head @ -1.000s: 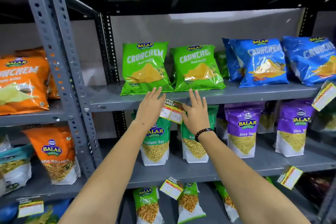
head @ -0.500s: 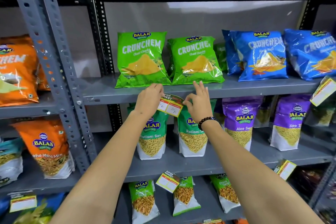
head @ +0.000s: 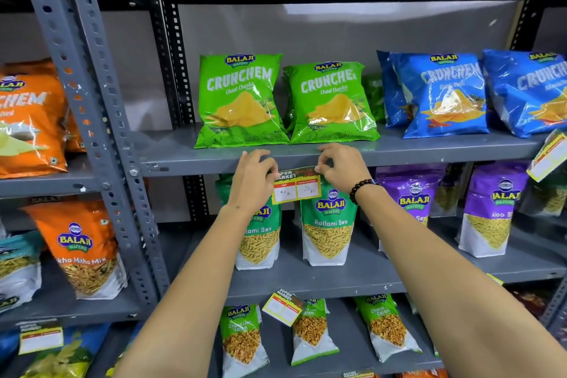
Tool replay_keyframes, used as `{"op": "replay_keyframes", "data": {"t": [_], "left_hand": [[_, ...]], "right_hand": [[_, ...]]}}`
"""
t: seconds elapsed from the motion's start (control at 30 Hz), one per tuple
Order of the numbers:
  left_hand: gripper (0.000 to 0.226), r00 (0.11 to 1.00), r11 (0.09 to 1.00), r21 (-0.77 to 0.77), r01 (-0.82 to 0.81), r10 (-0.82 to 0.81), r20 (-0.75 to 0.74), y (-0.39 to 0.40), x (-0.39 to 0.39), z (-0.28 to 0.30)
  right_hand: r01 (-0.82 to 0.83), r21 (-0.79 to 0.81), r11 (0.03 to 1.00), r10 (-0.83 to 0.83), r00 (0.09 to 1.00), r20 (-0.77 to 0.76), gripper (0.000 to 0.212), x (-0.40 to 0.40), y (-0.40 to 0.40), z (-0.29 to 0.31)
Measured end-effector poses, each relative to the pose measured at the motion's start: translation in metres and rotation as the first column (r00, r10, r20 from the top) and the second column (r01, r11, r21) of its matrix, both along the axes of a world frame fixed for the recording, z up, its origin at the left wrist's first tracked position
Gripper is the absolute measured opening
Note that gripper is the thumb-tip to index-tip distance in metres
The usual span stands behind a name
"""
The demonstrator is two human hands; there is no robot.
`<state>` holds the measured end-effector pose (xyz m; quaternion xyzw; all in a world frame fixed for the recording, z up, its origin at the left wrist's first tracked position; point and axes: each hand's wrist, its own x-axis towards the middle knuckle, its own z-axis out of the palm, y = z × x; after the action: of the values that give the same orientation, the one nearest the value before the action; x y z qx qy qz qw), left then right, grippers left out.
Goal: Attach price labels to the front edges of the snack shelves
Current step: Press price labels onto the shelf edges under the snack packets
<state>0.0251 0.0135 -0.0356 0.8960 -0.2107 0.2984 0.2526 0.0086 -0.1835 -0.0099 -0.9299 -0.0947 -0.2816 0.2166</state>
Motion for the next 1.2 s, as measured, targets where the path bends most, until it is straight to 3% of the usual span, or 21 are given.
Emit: {"op": "replay_keyframes", "data": {"t": [0.57, 0.67, 0.83, 1.03, 1.2], "left_hand": [[0.008, 0.955, 0.973, 0.020, -0.231, 0.223, 0.196, -0.014, 0.006, 0.014], [0.010, 0.961, 0.975, -0.002, -0.223, 0.220, 0.167, -0.014, 0.008, 0.016], [0.035, 0.984, 0.984, -0.071, -0.163, 0.167, 0.055, -0.009, 0.010, 0.026], [0.025, 0.993, 0.988, -0.110, -0.109, 0.105, -0.048, -0.006, 0.012, 0.034], [0.033, 0.992, 0.985, -0.156, -0.072, 0.054, -0.113, 0.002, 0.010, 0.035]], "right_hand": [[0.094, 0.096, 0.991, -0.095, 0.996, 0.001, 0.013, 0.006, 0.005, 0.011], [0.088, 0.143, 0.986, -0.095, 0.995, 0.041, 0.017, 0.008, 0.003, 0.004], [0.083, 0.188, 0.979, -0.090, 0.995, 0.032, 0.045, 0.012, 0.006, -0.001], [0.065, 0.260, 0.963, -0.061, 0.998, -0.024, 0.043, 0.018, 0.004, 0.010], [-0.034, 0.411, 0.911, 0.051, 0.998, -0.032, 0.037, 0.012, 0.000, 0.009]]}}
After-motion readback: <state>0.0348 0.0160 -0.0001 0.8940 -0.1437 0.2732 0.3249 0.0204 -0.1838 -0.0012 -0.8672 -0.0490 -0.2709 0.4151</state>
